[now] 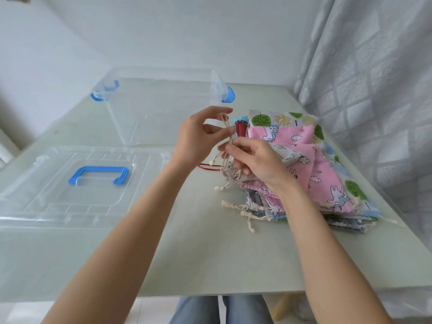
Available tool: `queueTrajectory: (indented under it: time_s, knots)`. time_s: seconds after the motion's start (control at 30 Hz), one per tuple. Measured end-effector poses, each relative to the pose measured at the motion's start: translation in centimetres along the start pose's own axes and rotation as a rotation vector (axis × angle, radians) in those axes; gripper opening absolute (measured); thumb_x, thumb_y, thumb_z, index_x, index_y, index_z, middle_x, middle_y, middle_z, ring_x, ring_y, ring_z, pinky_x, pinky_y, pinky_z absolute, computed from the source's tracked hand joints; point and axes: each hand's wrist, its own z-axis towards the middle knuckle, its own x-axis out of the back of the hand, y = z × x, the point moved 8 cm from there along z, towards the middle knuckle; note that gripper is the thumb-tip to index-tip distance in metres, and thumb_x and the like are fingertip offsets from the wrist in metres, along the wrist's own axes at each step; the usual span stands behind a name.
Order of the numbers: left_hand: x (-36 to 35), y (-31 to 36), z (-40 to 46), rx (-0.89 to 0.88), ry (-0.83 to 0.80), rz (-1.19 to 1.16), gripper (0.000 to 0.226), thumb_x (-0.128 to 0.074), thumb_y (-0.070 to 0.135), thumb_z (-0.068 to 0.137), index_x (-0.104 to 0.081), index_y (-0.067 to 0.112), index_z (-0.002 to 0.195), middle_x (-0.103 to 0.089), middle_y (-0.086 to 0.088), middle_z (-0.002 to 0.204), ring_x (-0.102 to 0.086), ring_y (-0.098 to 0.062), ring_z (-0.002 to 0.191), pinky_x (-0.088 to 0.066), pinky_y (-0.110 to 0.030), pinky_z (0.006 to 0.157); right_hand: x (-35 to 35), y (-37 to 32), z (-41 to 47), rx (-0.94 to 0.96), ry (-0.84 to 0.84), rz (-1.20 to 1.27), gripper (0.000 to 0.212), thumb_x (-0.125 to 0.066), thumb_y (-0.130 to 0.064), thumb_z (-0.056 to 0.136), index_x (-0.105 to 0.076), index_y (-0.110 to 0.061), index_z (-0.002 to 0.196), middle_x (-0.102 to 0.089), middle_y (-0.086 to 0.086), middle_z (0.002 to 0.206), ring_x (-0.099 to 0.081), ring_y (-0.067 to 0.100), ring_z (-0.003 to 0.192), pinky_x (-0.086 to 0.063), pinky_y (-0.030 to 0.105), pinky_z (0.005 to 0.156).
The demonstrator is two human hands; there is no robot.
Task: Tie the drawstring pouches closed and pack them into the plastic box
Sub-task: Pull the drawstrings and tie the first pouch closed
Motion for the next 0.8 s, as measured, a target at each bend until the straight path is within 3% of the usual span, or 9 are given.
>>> queueTrajectory:
  time_s: [0.13, 0.23, 0.33, 0.43, 0.5, 0.57, 0.63, 0.7, 0.8]
  knots:
    - [-1.3, -3.5, -1.3, 0.218, -0.133, -0.192, 0.036, -0.048, 0.029, 0.096, -0.041, 0.023, 0.131, -0.066, -0.004, 0.109, -0.069, -0.015, 0.090, -0.055, -0.028, 0.082, 1.1, 0.9, 0.5, 0.008, 0.092, -0.011, 0.007, -0.058, -0.014, 0.092, -0.065, -0.013, 0.094, -0.054, -0.006, 0.049, -0.042, 0.006, 0.037, -0.035, 0.016, 0.037]
    - [-1.6, -5.7, -2.6, 0.276, -0.235, -0.134, 0.024, -0.060, 0.019, 0.090, -0.057, 0.018, 0.114, -0.071, -0.004, 0.090, -0.067, -0.016, 0.082, -0.054, -0.030, 0.082, 2.0, 1.2, 0.7, 0.002, 0.163, -0.008, 0.008, -0.060, -0.009, 0.090, -0.061, -0.011, 0.097, -0.065, -0.001, 0.062, -0.048, 0.008, 0.043, -0.039, 0.018, 0.038]
    - [-1.1, -5.2, -2.7, 0.231, -0.219, -0.164, 0.011, -0.067, 0.010, 0.084, -0.066, 0.017, 0.092, -0.070, 0.007, 0.072, -0.065, -0.008, 0.069, -0.051, -0.017, 0.068, 2.1, 1.4, 0.9, 0.001, 0.184, -0.004, 0.010, -0.059, -0.007, 0.089, -0.060, -0.013, 0.097, -0.071, 0.004, 0.082, -0.053, 0.010, 0.049, -0.041, 0.020, 0.040]
    - [-0.4, -3.9, -2.8, 0.210, -0.232, -0.297, 0.005, -0.063, 0.008, 0.086, -0.067, 0.012, 0.085, -0.067, 0.008, 0.066, -0.058, -0.005, 0.062, -0.046, -0.013, 0.064, 2.0, 0.9, 0.8, 0.029, 0.156, 0.157, 0.013, -0.056, -0.001, 0.089, -0.062, -0.012, 0.094, -0.068, -0.003, 0.077, -0.054, 0.006, 0.054, -0.043, 0.018, 0.046]
    - [-0.9, -3.3, -3.5, 0.219, -0.330, -0.338, 0.012, -0.060, 0.017, 0.088, -0.069, 0.013, 0.081, -0.068, 0.005, 0.068, -0.058, -0.009, 0.063, -0.046, -0.017, 0.064, 2.0, 0.6, 0.6, 0.033, 0.094, 0.340, 0.015, -0.054, 0.001, 0.089, -0.063, -0.011, 0.092, -0.067, -0.001, 0.075, -0.056, 0.007, 0.060, -0.045, 0.019, 0.055]
    - [-1.2, -3.6, -3.6, 0.202, -0.323, -0.236, 0.015, -0.058, 0.021, 0.090, -0.070, 0.018, 0.081, -0.069, 0.004, 0.074, -0.060, -0.009, 0.069, -0.047, -0.019, 0.066, 2.0, 0.4, 0.2, 0.040, 0.040, 0.411, 0.013, -0.055, -0.001, 0.088, -0.062, -0.011, 0.091, -0.067, -0.001, 0.074, -0.059, 0.009, 0.065, -0.047, 0.019, 0.058]
    - [-1.3, -3.9, -3.4, 0.150, -0.250, -0.108, 0.010, -0.063, 0.015, 0.088, -0.068, 0.023, 0.088, -0.069, 0.008, 0.083, -0.062, -0.004, 0.079, -0.050, -0.019, 0.074, 2.2, 0.1, -0.3, 0.088, 0.017, 0.352, 0.013, -0.059, 0.000, 0.084, -0.062, -0.011, 0.090, -0.069, -0.004, 0.075, -0.064, 0.009, 0.072, -0.050, 0.018, 0.063]
    - [-2.3, -3.6, -3.6, 0.083, -0.305, -0.048, 0.014, -0.067, 0.013, 0.085, -0.066, 0.022, 0.096, -0.069, 0.009, 0.093, -0.063, -0.003, 0.090, -0.051, -0.020, 0.084, 2.3, -0.1, -0.8, 0.143, 0.022, 0.242, 0.020, -0.062, 0.004, 0.081, -0.063, -0.012, 0.093, -0.072, -0.006, 0.079, -0.068, 0.010, 0.082, -0.053, 0.019, 0.071]
    - [-3.4, -3.5, -4.0, 0.080, -0.347, -0.073, 0.012, -0.063, 0.013, 0.088, -0.069, 0.014, 0.098, -0.071, -0.002, 0.096, -0.066, -0.009, 0.089, -0.050, -0.023, 0.089, 2.6, 0.1, -1.0, 0.195, 0.092, 0.074, 0.027, -0.067, 0.004, 0.079, -0.064, -0.017, 0.096, -0.071, -0.005, 0.088, -0.067, 0.010, 0.086, -0.055, 0.025, 0.080]
